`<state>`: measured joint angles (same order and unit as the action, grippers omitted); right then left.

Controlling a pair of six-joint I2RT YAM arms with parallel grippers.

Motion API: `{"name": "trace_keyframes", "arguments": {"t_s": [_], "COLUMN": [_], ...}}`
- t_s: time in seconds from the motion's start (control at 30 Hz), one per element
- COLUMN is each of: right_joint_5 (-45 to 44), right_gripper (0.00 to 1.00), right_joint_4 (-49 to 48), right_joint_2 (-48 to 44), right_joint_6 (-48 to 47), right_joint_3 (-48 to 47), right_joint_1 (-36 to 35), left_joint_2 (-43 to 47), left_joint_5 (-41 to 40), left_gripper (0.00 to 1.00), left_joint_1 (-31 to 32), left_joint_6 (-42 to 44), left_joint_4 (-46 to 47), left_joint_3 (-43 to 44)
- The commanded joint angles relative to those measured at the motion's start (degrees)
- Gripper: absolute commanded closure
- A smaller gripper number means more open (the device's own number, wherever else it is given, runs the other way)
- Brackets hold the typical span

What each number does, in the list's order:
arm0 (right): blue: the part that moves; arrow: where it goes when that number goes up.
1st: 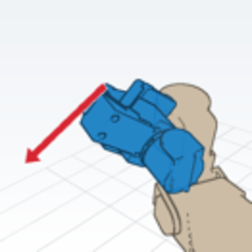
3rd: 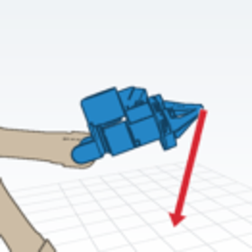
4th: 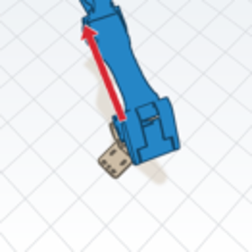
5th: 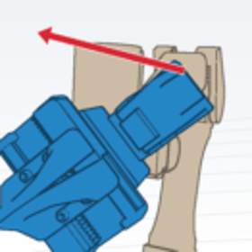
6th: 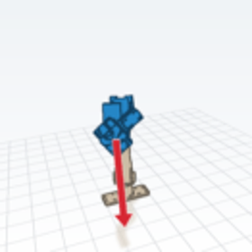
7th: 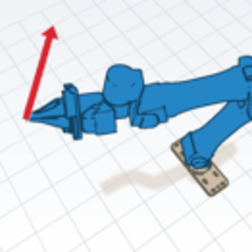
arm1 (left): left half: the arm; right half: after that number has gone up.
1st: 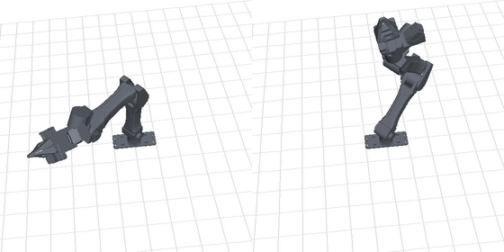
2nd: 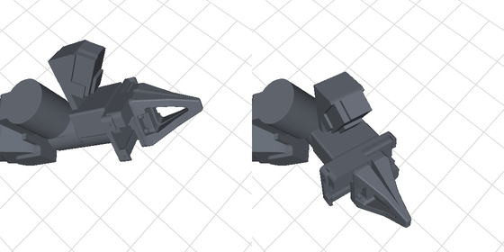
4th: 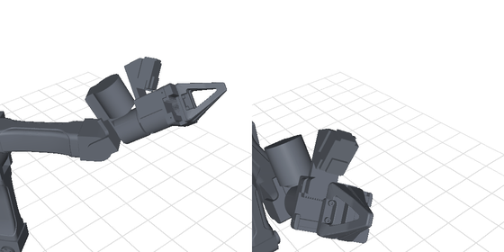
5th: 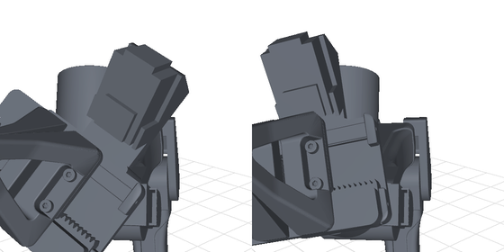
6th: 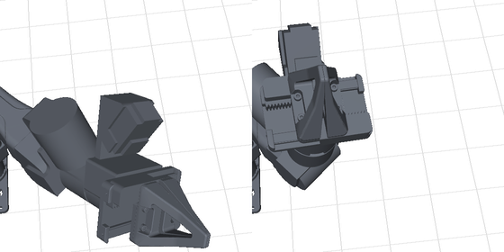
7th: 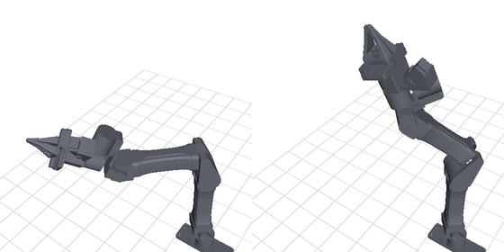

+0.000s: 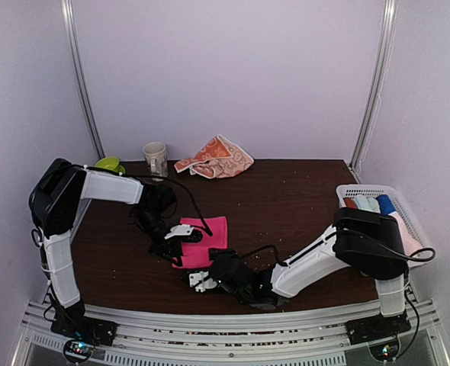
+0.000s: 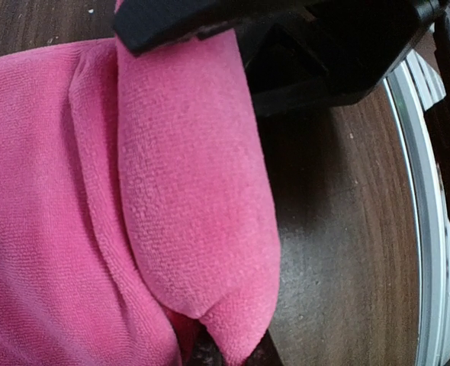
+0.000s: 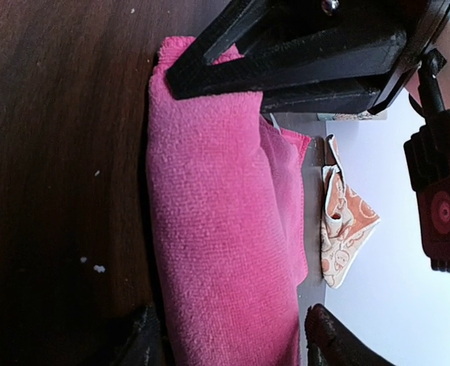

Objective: Roll the towels
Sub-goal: Roll the towel at the center of the board.

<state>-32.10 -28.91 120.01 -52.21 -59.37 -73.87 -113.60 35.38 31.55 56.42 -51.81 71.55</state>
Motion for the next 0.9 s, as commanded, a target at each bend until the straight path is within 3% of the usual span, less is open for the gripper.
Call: {"name": "trace_keyframes", "arguments": {"t_s": [0.0, 0.17, 0.37, 0.5, 0.57, 0.73, 0.87], "right_joint_5": [0.5, 3.9, 7.0, 11.1, 13.2, 18.5, 23.9], "right_gripper": [0.38, 0.65, 0.85, 0.95, 0.97, 1.00, 1.00], "right_joint_4": [4.5, 12.3, 17.3, 21.8, 23.8, 27.7, 31.0], "right_joint_2": [2.2, 2.3, 1.5, 0.9, 0.4, -0.8, -1.1], "right_joint_6": [0.6, 4.4, 7.6, 11.4, 13.2, 17.0, 20.1], "right_joint_3": [-2.5, -5.1, -5.8, -7.1, -7.5, -8.1, -9.5], "right_joint_1": [0.9, 2.0, 2.6, 3.2, 3.6, 4.6, 5.4], "left_joint_2": [-3.4, -3.4, -2.2, 0.6, 2.8, 9.4, 16.0], "left_joint_5": [-5.7, -6.1, -6.2, -7.0, -7.5, -8.3, -9.3], "left_gripper": [1.00, 1.00, 1.00, 0.82, 0.69, 0.51, 0.46], "left_joint_1": [0.2, 0.1, -0.2, -0.8, -1.5, -3.5, -4.9], "left_joint_6": [0.4, 0.8, 1.3, 1.5, 1.3, 0.6, 0.0], "left_joint_4": [-3.9, -4.2, -4.0, -2.6, -1.0, 3.5, 10.6], "left_joint_3": [-1.7, -1.7, -1.4, -2.4, -3.4, -6.5, -11.9]}}
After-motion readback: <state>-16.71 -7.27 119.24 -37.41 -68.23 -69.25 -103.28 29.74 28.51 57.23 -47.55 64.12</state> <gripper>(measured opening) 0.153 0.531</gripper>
